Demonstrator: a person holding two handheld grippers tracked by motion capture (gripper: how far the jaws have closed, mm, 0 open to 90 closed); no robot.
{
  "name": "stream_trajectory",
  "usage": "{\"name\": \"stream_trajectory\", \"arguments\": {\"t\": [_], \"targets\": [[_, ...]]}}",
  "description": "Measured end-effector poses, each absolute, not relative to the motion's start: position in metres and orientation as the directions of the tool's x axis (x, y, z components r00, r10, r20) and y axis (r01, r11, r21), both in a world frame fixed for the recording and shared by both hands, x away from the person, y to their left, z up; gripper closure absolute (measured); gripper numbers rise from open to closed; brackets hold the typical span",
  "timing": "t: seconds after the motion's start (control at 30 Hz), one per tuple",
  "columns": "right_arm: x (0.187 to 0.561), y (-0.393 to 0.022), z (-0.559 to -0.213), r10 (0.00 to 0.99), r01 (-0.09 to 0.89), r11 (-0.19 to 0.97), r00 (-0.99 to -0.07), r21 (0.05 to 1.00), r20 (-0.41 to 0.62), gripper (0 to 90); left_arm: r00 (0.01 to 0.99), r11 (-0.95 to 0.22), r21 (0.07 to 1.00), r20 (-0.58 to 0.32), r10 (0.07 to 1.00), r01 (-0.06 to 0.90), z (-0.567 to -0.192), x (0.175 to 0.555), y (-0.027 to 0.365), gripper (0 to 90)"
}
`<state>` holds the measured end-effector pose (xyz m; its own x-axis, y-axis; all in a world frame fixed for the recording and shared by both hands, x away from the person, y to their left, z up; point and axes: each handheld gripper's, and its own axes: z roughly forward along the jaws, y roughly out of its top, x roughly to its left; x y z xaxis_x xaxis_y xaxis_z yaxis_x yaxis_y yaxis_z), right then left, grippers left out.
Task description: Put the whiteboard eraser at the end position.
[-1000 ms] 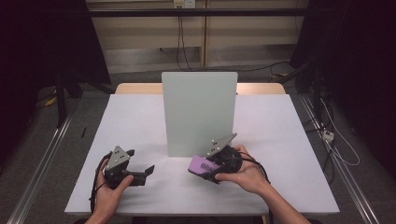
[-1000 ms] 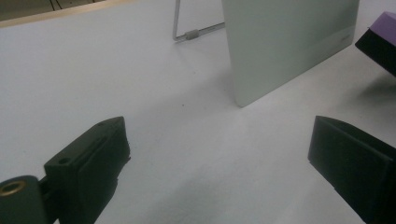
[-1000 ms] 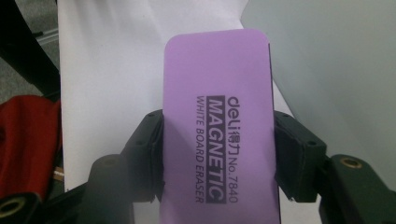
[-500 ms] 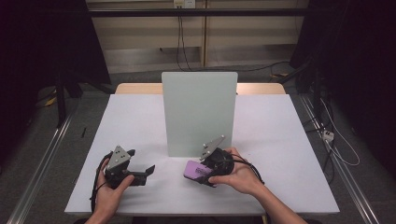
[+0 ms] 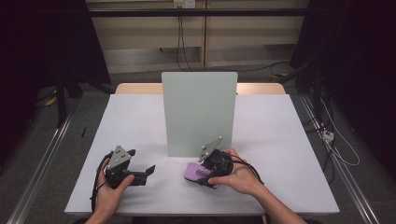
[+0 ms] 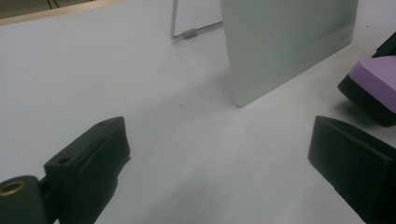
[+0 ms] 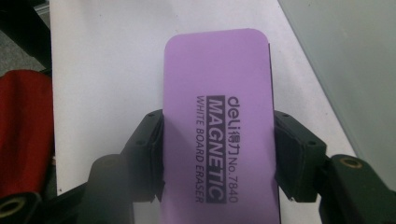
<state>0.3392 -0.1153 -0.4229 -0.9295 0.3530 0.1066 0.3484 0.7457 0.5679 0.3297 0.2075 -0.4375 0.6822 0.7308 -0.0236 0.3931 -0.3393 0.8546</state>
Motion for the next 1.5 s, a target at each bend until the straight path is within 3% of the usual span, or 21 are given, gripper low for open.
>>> {"name": "stream_trajectory", "arguments": {"t": [1.03, 1.23, 1.5], "targets": [[0.340, -0.115, -0.439, 0.376, 0.380, 0.724, -0.917, 0.576, 0.134, 40.3, 0.683, -0.337, 0.853, -0.031, 0.730, 0.398, -0.438, 0.330, 0.206, 5.0], [0.338, -0.114, -0.442, 0.379, 0.378, 0.729, -0.917, 0.571, 0.124, 36.4, 0.686, -0.342, 0.854, -0.025, 0.727, 0.393, -0.438, 0.330, 0.206, 5.0], [0.339, -0.114, -0.444, 0.406, 0.388, 0.719, -0.908, 0.576, 0.105, 20.0, 0.685, -0.339, 0.854, -0.027, 0.728, 0.394, -0.437, 0.331, 0.207, 5.0]]}}
